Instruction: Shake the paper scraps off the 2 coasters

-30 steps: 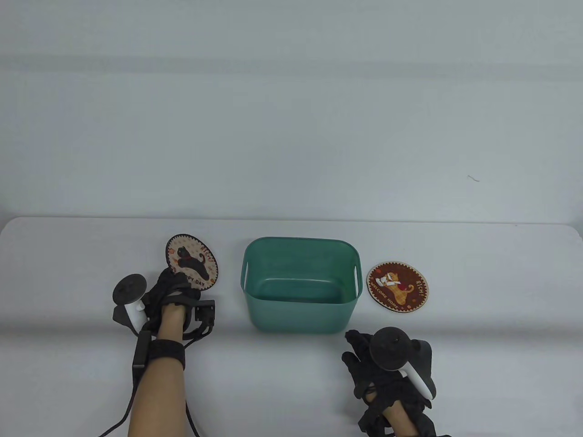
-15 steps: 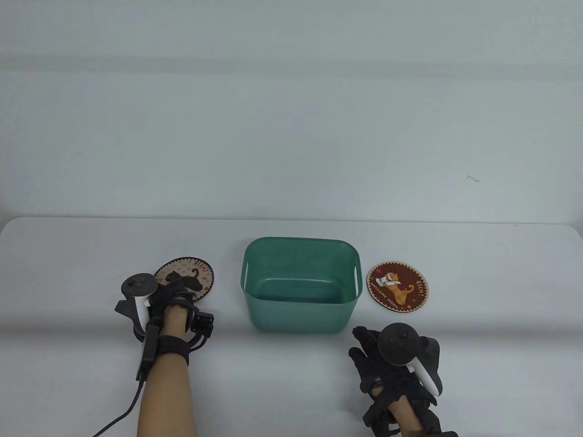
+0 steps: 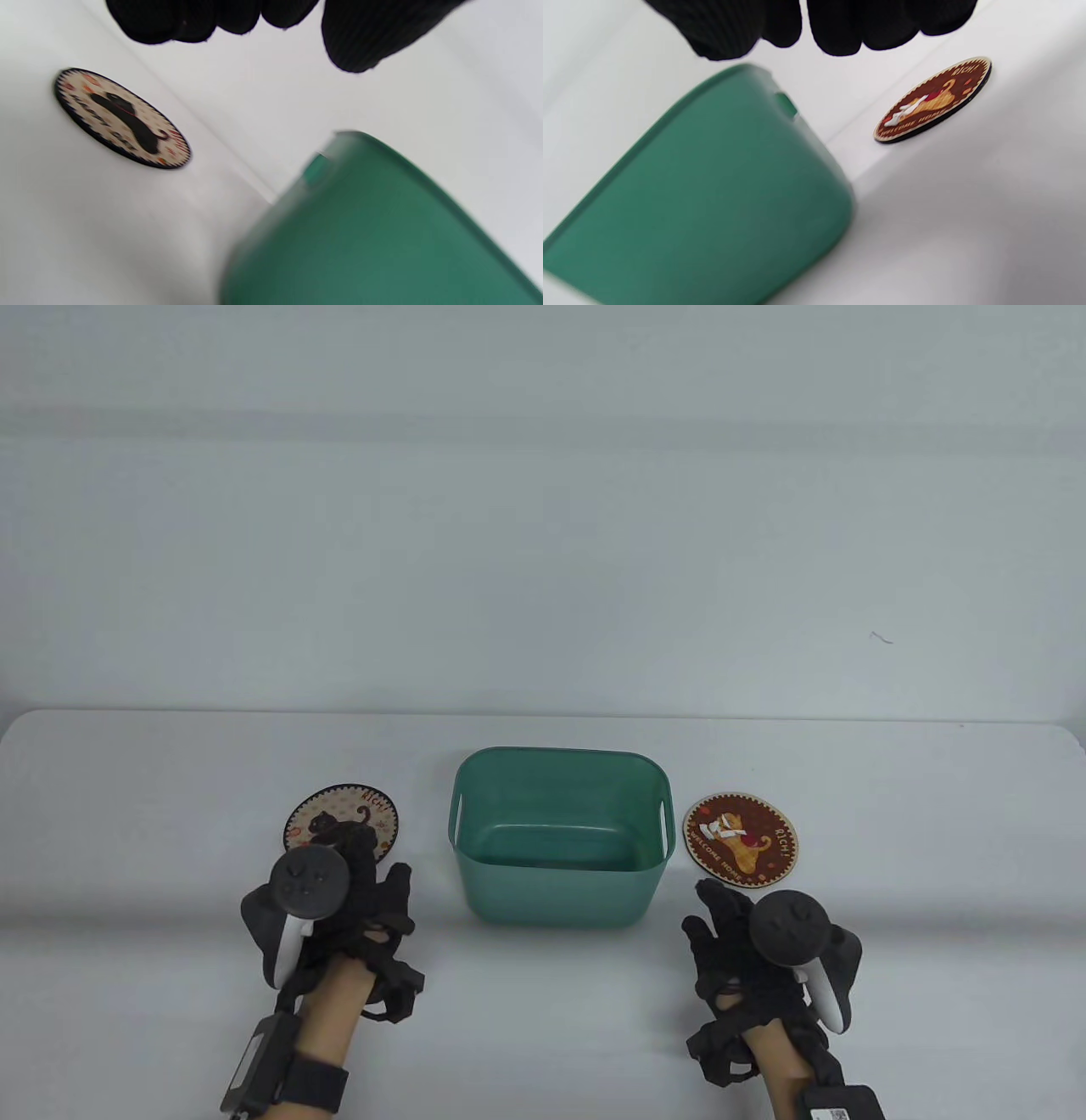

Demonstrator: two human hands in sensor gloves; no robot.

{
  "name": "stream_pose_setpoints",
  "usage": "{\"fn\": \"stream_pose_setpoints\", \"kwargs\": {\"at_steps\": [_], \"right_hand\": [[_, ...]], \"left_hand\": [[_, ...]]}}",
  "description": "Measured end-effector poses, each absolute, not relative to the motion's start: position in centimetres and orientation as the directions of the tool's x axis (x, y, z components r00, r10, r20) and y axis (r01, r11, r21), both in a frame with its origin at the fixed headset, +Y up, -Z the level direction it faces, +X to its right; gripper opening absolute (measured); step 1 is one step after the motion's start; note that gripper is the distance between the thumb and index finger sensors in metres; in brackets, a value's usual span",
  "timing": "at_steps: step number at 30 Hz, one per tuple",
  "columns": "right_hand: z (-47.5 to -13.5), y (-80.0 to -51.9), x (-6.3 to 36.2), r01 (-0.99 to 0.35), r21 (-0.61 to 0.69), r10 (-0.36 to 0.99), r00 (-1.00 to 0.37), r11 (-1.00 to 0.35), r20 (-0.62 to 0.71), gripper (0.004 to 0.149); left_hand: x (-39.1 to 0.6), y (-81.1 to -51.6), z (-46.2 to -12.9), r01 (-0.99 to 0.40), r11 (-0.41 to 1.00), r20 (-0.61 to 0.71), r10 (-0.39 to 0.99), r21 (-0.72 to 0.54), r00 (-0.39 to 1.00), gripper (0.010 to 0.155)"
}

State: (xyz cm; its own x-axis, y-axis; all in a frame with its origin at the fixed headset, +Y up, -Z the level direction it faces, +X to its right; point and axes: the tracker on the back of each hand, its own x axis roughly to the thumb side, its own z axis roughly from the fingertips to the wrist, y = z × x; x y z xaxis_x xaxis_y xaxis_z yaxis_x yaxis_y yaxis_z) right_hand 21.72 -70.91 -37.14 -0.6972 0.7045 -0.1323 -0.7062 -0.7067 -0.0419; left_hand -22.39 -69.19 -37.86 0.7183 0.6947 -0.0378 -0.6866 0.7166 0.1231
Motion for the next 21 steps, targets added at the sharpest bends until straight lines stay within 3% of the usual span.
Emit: {"fn": "stream_pose_setpoints", "kwargs": {"at_steps": [4,7,10,16,21], "right_hand": [[-39.4,-70.4,23.8,-0.684,-0.079,0.684,-0.701,-0.725,-0.203,0.058],[-41.6,-70.0,25.9,-0.669,-0.121,0.673,-0.69,-0.734,-0.268,0.06],[-43.9,-70.2,27.6,-0.63,-0.132,0.631,-0.694,-0.766,-0.347,0.061],[-48.2,-73.3,30.1,-0.593,-0.023,0.505,-0.664,-0.805,-0.552,0.07],[-50.8,-76.0,30.5,-0.529,0.068,0.37,-0.674,-0.846,-0.639,0.078]], "left_hand": [[-20.7,-70.2,-35.8,-0.639,0.768,-0.02,0.64,0.038,0.768,0.066],[-20.5,-72.1,-35.0,-0.588,0.807,-0.008,0.589,0.056,0.808,0.066],[-20.9,-73.0,-35.1,-0.623,0.782,-0.069,0.621,-0.003,0.781,0.066],[-19.6,-72.4,-35.0,-0.626,0.78,-0.043,0.625,-0.014,0.779,0.066],[-19.3,-72.5,-35.3,-0.601,0.798,-0.051,0.599,-0.045,0.799,0.066]]}}
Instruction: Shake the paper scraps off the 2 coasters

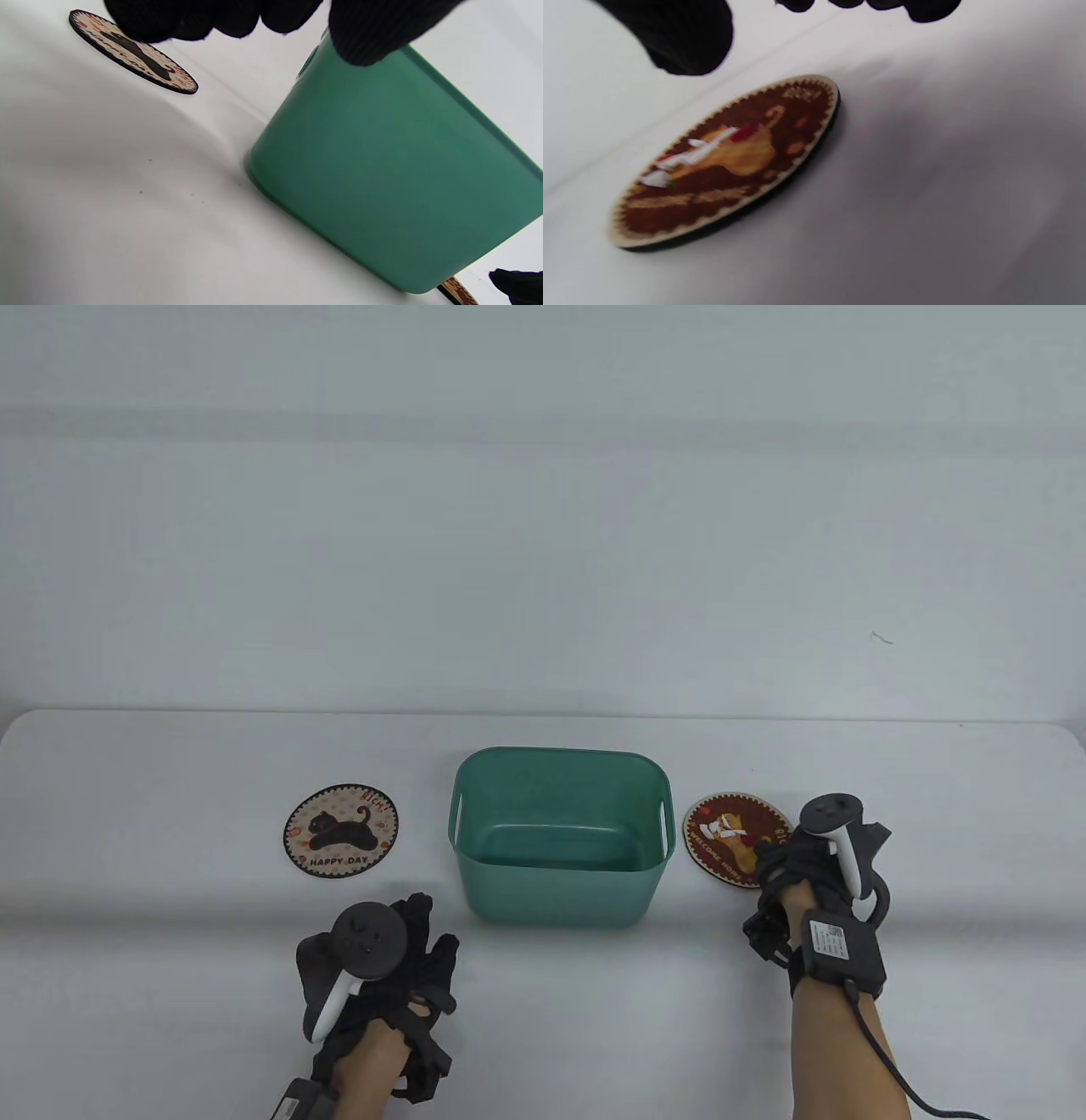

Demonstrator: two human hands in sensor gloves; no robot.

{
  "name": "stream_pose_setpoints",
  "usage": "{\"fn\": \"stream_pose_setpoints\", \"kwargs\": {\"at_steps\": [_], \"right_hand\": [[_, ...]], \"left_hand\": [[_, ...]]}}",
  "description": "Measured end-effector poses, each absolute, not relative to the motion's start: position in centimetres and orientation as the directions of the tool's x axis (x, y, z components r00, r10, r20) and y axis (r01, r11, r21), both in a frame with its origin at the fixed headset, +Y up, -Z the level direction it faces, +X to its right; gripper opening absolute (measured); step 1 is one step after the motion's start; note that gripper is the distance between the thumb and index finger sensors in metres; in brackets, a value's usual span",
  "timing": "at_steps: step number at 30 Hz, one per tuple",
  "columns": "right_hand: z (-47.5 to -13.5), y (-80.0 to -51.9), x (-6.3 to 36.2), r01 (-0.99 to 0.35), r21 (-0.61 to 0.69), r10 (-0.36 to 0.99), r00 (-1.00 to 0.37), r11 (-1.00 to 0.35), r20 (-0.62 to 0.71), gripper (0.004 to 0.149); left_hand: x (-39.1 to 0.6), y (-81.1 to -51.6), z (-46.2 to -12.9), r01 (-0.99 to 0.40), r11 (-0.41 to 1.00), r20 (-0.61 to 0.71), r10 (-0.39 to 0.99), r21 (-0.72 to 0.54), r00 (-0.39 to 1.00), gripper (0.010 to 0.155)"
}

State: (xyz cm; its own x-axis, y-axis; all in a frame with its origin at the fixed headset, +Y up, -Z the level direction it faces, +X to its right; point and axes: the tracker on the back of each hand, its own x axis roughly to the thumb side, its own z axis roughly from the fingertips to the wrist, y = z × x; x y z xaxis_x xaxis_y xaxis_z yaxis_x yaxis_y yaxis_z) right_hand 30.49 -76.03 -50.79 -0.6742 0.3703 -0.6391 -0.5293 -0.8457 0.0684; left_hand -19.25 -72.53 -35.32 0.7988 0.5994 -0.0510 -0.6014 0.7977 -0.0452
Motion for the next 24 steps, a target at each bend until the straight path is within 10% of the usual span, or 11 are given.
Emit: {"fn": "stream_pose_setpoints", "kwargs": {"at_steps": [13,24], "right_hand": [[-54.0,-78.6,30.2,-0.442,0.213,0.166,-0.674,-0.872,-0.72,0.089],[-54.3,-77.6,29.5,-0.399,0.054,0.27,-0.707,-0.915,-0.654,0.081]], "left_hand": [[-19.5,-73.4,-35.6,-0.591,0.804,-0.073,0.586,-0.066,0.807,0.065],[-19.2,-74.0,-35.9,-0.58,0.81,-0.075,0.575,-0.083,0.814,0.064]]}}
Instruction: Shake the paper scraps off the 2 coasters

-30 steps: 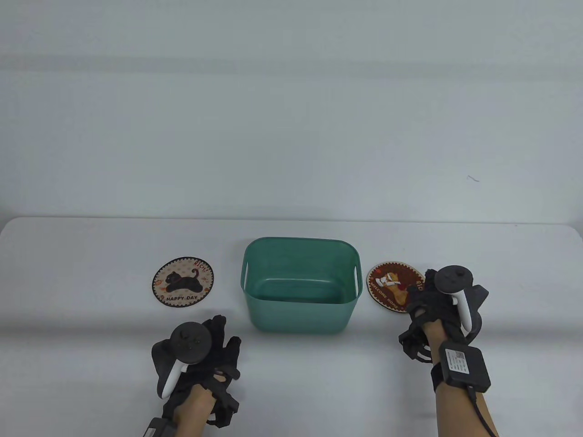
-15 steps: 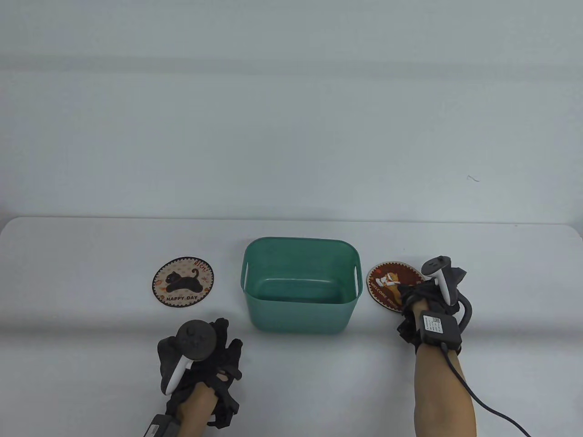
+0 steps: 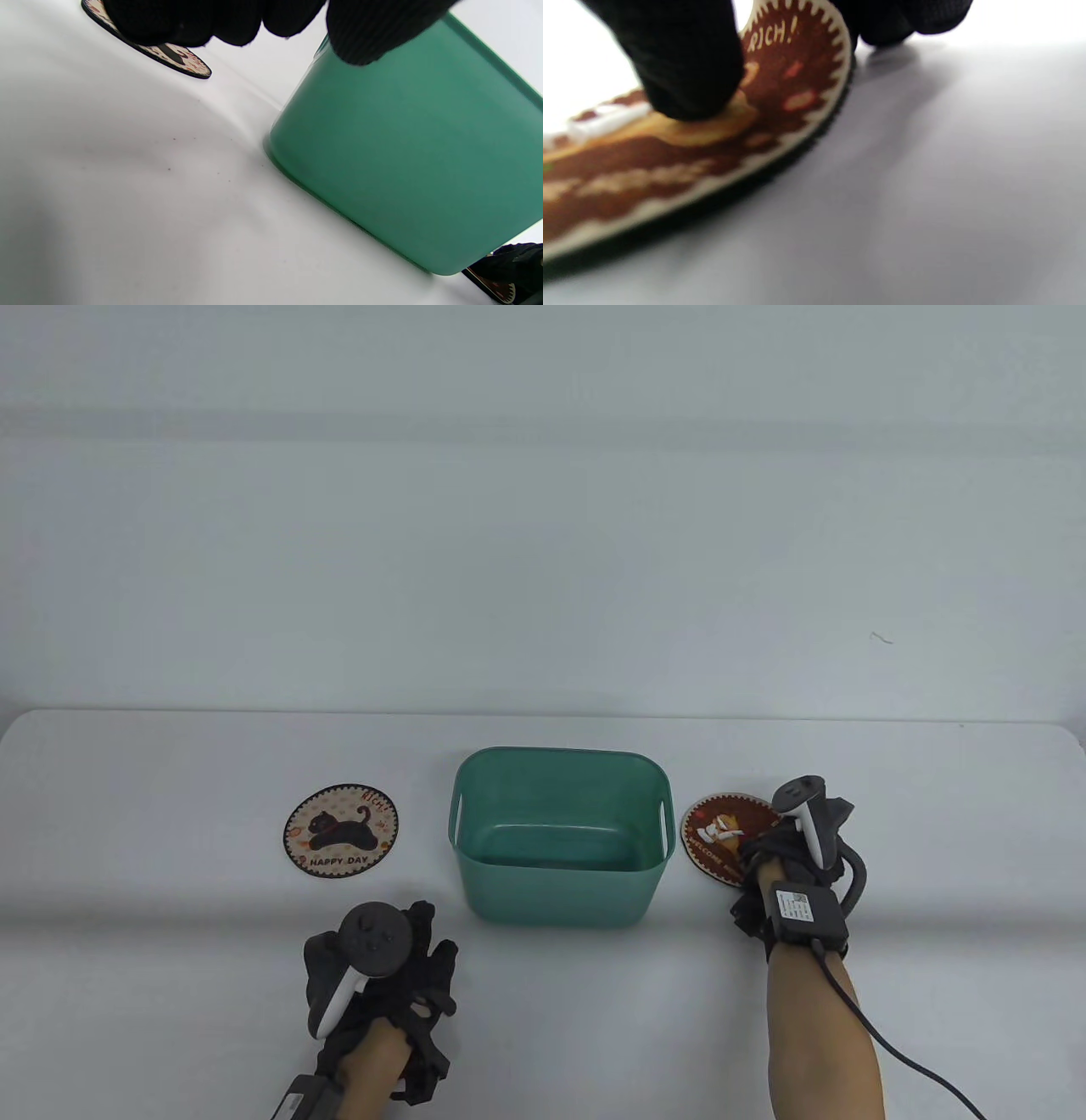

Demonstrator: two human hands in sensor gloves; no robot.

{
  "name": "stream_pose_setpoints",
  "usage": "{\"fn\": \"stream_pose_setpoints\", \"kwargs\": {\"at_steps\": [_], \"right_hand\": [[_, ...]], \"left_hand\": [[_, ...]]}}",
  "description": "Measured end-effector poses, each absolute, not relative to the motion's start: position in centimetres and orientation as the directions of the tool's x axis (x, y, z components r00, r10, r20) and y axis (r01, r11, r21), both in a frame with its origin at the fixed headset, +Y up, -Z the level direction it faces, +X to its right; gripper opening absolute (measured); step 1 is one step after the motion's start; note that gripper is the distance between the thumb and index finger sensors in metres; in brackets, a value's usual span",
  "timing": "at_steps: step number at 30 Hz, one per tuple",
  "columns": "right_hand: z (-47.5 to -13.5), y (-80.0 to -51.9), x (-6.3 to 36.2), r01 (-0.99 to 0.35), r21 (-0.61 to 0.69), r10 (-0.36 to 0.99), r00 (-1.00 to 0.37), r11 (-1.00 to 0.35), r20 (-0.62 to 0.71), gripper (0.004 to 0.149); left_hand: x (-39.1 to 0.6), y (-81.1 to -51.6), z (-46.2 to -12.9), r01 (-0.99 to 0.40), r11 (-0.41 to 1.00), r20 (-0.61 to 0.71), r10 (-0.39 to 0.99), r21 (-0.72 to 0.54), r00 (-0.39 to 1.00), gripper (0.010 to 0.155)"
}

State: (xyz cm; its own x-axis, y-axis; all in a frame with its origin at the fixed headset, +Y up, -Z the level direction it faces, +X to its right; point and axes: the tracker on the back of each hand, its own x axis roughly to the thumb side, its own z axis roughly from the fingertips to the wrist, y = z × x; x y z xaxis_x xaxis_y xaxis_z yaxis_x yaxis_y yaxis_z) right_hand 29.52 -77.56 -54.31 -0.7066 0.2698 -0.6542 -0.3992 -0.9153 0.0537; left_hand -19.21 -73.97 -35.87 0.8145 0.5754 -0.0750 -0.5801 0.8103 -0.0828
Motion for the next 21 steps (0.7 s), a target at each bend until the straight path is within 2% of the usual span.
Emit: {"fn": "stream_pose_setpoints", "kwargs": {"at_steps": [4,6,10,13,14,18,21], "right_hand": [[-53.4,-77.5,30.3,-0.466,-0.07,0.402,-0.665,-0.882,-0.629,0.08],[-52.9,-77.4,31.0,-0.553,-0.102,0.489,-0.618,-0.827,-0.616,0.07],[-50.4,-77.3,32.7,-0.718,-0.218,0.663,-0.424,-0.661,-0.617,0.043],[-48.2,-77.2,33.5,-0.813,-0.306,0.777,-0.258,-0.496,-0.575,0.041],[-47.0,-77.0,33.6,-0.844,-0.354,0.824,-0.166,-0.403,-0.542,0.041],[-43.9,-75.4,33.6,-0.863,-0.459,0.908,0.002,-0.21,-0.419,0.041],[-41.6,-73.3,32.9,-0.879,-0.472,0.954,0.087,-0.062,-0.286,0.041]], "left_hand": [[-19.1,-73.9,-35.7,-0.583,0.809,-0.072,0.578,-0.08,0.813,0.065],[-19.1,-73.8,-35.7,-0.585,0.807,-0.067,0.581,-0.081,0.811,0.065],[-18.7,-73.8,-35.6,-0.597,0.797,-0.048,0.595,-0.089,0.802,0.064],[-18.3,-73.7,-35.5,-0.603,0.793,-0.03,0.603,-0.091,0.797,0.064],[-18.1,-73.7,-35.5,-0.609,0.788,-0.019,0.61,-0.09,0.792,0.064],[-17.6,-73.5,-35.2,-0.641,0.763,0.019,0.645,-0.084,0.764,0.064],[-17.3,-73.2,-34.9,-0.66,0.749,0.055,0.663,-0.057,0.747,0.064]]}}
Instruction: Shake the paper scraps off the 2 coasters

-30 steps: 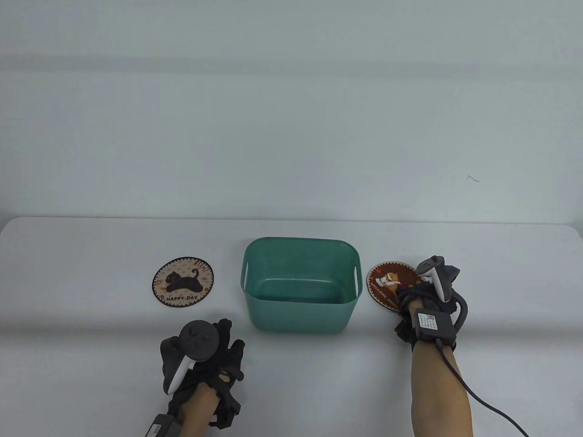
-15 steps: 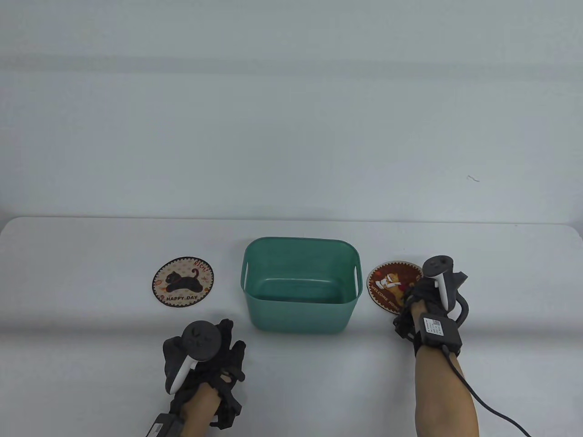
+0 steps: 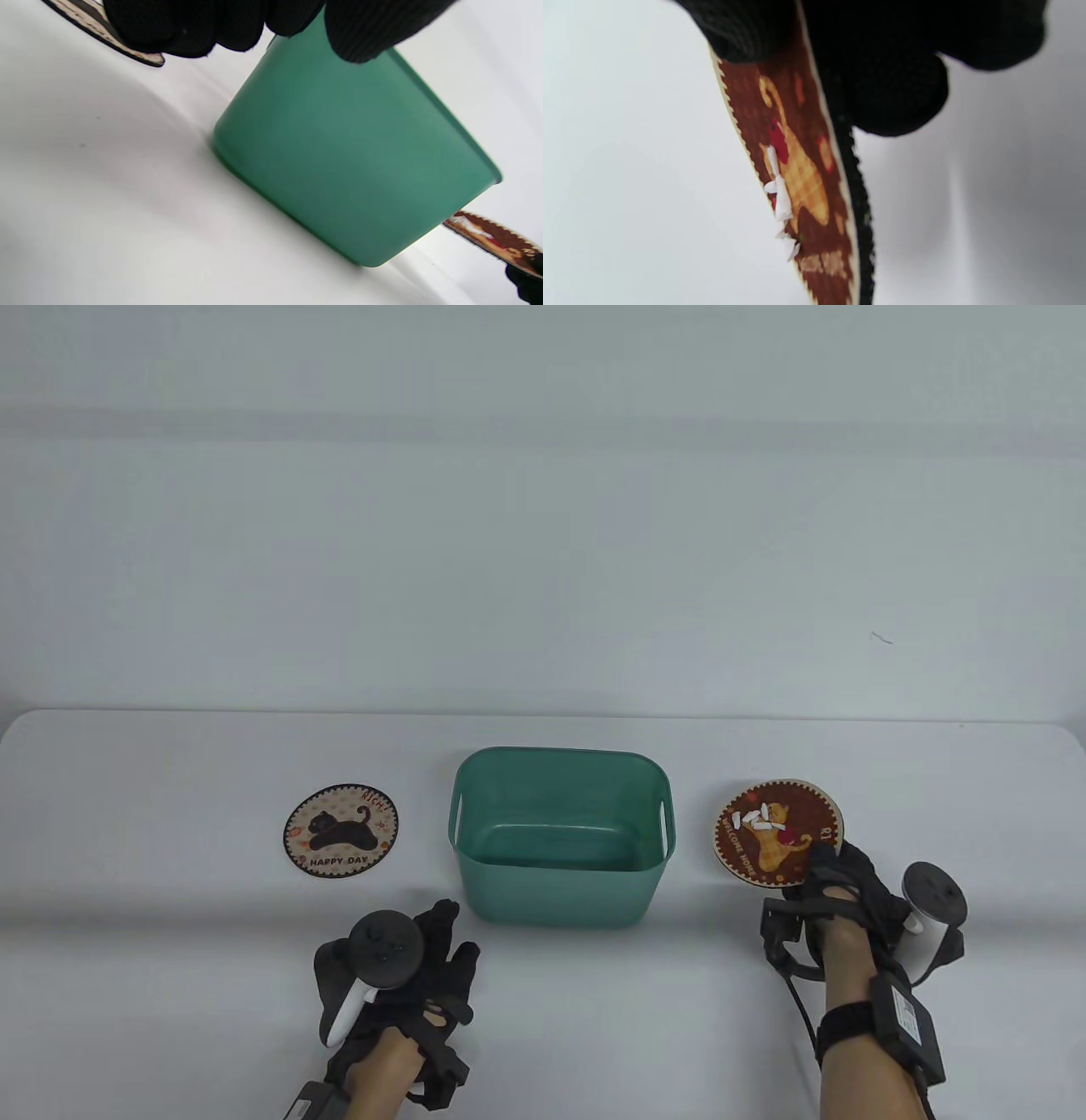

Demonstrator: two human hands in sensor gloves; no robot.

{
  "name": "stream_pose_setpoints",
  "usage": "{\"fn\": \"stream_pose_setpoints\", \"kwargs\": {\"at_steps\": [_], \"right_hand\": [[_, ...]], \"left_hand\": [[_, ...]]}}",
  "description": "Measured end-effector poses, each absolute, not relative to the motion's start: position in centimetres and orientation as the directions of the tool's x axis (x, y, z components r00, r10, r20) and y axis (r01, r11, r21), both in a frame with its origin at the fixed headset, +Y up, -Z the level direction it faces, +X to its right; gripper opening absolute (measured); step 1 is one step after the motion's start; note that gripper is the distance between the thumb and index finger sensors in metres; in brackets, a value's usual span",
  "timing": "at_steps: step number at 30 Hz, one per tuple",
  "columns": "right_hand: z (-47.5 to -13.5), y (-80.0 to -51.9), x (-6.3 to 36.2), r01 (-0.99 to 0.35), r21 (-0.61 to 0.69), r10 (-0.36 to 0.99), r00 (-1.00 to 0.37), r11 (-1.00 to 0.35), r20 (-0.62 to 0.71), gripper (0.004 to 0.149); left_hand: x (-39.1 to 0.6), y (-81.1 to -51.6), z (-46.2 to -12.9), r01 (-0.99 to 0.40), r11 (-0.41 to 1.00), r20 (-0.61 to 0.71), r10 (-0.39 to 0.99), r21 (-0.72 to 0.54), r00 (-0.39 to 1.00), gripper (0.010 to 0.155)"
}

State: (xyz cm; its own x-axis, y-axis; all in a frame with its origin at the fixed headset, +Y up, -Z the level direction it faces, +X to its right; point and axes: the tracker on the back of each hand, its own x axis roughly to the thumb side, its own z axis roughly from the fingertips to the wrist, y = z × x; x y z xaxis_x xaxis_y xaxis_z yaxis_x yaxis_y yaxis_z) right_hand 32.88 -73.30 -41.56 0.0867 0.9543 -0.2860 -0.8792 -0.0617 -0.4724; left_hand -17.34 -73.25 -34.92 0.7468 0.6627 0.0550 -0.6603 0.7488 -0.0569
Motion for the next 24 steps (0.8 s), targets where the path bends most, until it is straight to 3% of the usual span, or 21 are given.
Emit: {"fn": "stream_pose_setpoints", "kwargs": {"at_steps": [5,9,16,21,24], "right_hand": [[-38.7,-69.9,29.6,-0.927,-0.362,0.976,0.162,0.099,-0.148,0.041],[-37.3,-68.9,25.8,-0.962,-0.252,0.984,0.136,0.104,-0.114,0.042],[-35.8,-71.0,18.3,-0.994,-0.026,0.987,0.105,0.103,-0.121,0.041],[-34.9,-72.1,15.2,-0.995,0.078,0.991,0.047,0.057,-0.128,0.041],[-34.7,-72.5,14.2,-0.993,0.107,0.991,0.03,0.044,-0.131,0.041]], "left_hand": [[-16.8,-72.9,-34.5,-0.744,0.667,0.118,0.741,-0.02,0.661,0.067],[-16.3,-72.8,-34.2,-0.825,0.565,0.156,0.817,-0.024,0.555,0.066],[-15.4,-73.1,-33.7,-0.938,0.332,0.214,0.928,-0.1,0.306,0.065],[-15.1,-74.0,-33.7,-0.975,0.167,0.112,0.982,-0.147,0.152,0.07],[-15.2,-74.6,-33.9,-0.986,0.078,0.048,0.996,-0.144,0.072,0.061]]}}
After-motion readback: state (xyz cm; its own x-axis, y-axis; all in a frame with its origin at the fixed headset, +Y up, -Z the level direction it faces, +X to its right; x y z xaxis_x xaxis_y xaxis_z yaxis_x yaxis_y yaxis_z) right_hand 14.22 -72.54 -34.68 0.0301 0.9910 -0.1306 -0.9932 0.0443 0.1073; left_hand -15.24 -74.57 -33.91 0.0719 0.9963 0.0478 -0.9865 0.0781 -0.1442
